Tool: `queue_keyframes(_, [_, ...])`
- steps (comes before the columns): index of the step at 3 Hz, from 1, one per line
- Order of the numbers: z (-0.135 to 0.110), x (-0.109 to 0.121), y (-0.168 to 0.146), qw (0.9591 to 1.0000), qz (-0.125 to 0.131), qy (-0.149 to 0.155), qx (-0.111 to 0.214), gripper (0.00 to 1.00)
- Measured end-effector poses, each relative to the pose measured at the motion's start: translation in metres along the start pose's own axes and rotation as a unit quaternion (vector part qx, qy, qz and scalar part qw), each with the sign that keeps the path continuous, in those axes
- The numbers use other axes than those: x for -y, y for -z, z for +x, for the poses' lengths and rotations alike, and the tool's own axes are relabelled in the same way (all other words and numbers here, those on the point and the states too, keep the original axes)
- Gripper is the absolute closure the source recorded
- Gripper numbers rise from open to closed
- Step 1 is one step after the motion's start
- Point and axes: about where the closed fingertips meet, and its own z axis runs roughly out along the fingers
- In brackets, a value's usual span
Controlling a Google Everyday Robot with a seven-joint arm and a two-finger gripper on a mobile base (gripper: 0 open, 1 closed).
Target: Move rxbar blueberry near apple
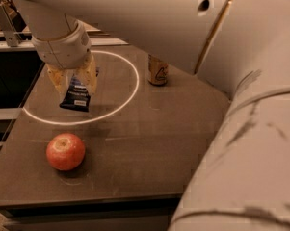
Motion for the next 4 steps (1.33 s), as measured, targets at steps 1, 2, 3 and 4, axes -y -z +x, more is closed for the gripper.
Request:
queue_keyframes(1, [0.001, -0.007, -0.010, 0.9997, 0.007, -0.006, 0.020, 1.00])
queue_keyframes(2, [0.002, -0.010, -0.022, 0.9990, 0.013, -0.009, 0.041, 1.00])
queue_keyframes(3, [0.000, -0.008, -0.034, 0.9980, 0.019, -0.006, 0.060, 1.00])
queue_keyframes(4, [-0.008, -0.001, -0.047, 0.9965, 0.025, 0.002, 0.080, 1.00])
